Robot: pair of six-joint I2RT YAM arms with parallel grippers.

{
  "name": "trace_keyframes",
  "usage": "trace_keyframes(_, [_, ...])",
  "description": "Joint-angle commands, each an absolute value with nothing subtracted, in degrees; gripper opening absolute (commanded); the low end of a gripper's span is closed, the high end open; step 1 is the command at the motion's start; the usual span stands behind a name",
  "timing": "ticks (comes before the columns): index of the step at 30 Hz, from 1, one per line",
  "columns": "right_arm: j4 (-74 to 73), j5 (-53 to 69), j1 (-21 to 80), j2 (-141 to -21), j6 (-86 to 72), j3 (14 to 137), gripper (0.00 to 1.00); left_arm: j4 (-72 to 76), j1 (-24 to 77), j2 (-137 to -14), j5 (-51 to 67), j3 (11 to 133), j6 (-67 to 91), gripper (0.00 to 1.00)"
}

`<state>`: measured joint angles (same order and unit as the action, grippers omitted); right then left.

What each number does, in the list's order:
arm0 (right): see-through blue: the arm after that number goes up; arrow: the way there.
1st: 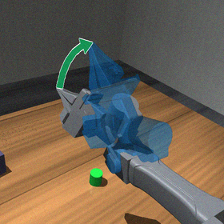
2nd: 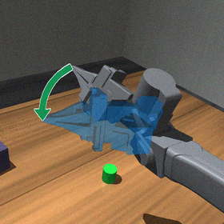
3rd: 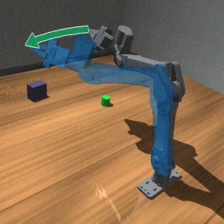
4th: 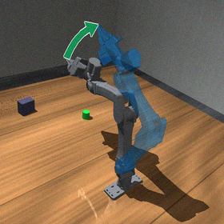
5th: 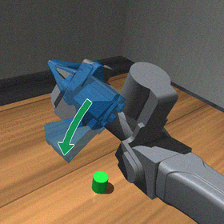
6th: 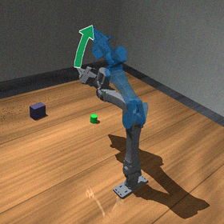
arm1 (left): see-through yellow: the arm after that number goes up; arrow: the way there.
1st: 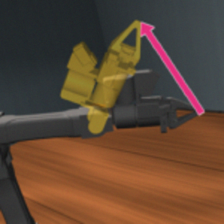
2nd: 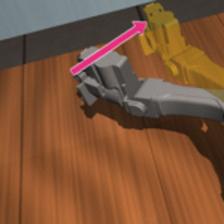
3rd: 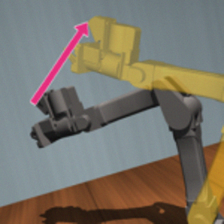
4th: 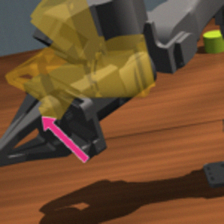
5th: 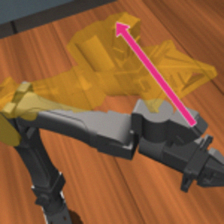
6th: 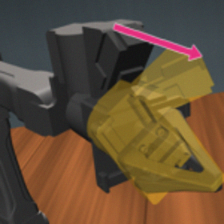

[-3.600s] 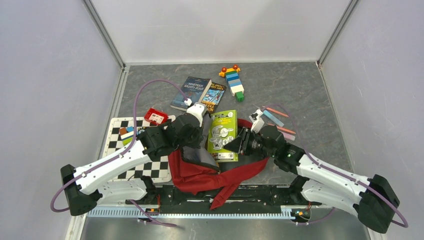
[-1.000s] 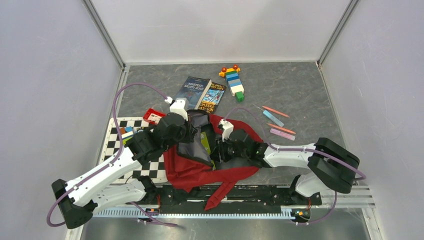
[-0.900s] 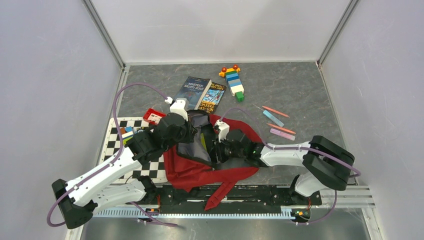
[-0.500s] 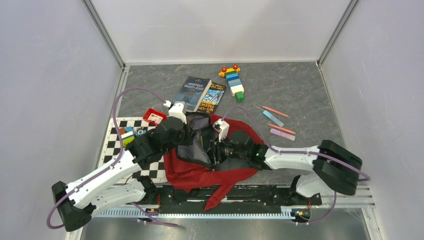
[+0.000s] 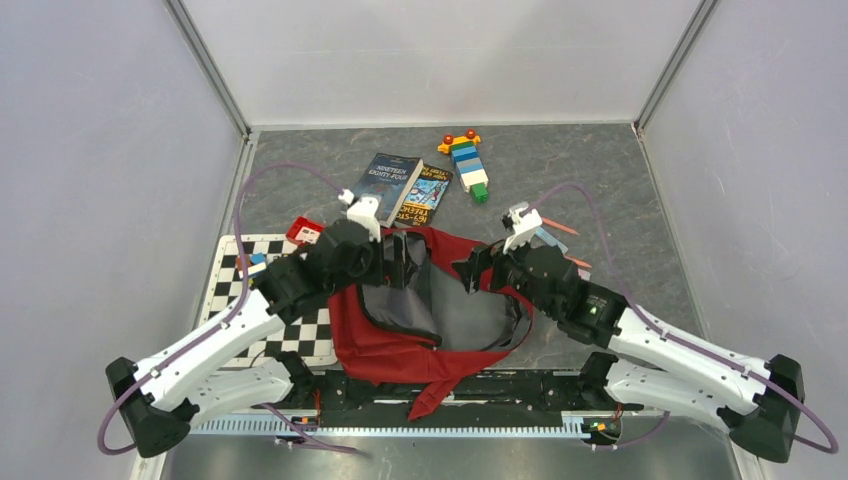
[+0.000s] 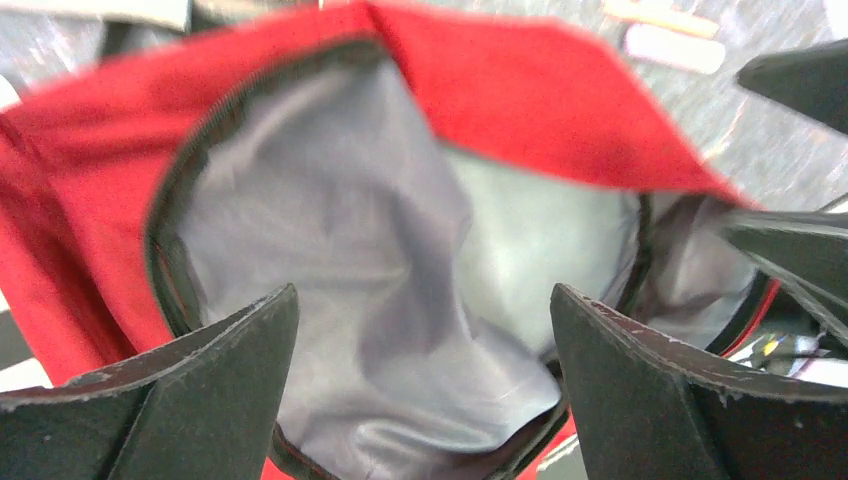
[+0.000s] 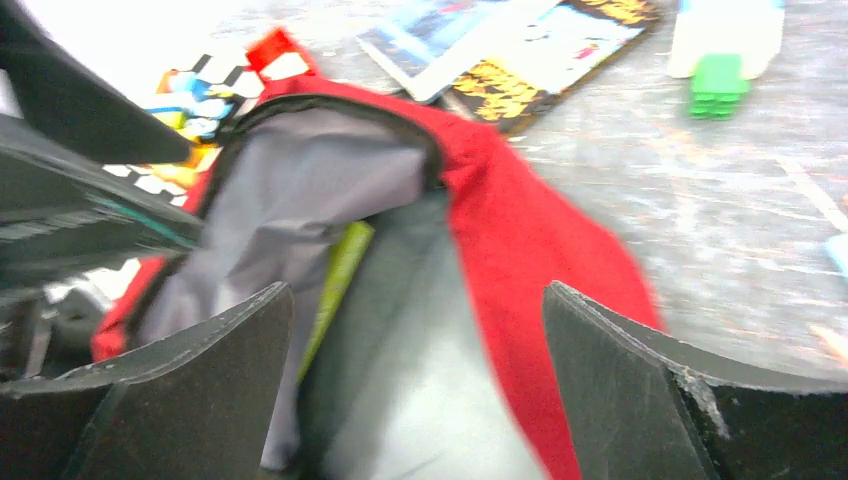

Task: Pack the student bag
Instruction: Pick up the book from the center of the board.

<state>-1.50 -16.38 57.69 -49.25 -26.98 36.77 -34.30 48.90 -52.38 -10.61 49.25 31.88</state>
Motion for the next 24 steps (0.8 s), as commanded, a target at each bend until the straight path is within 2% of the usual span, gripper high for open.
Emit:
trace_keyframes(1, [-14.65,-19.50,50.65,-51.08,-18.24,43.96,0.98,-35.15,45.09,-57.57,-12.73,61.58,23.54,1.00])
trace_keyframes(5, [-16.38,-14.43,43.57,-52.78,-14.59,46.48,0.98,-33.75,37.42,-66.59,-9.33,66.99,16.50,1.00])
trace_keyframes(9, [-16.55,-11.61,41.41,-54.87,-14.54,47.89,0.98,-29.03,30.55,-77.35,-4.96,71.25,9.17,1.00])
trace_keyframes(17, [-12.76,-6.12,40.96,-56.77,-19.47,44.24,0.98,-24.29,26.51,-101.85,-4.83,85.75,-2.20,1.00])
trace_keyframes(24, [-13.06,-5.88,40.87,-55.92,-20.79,42.54,0.98,-25.72,26.12,-119.04,-8.95,98.76,-5.35,1.00])
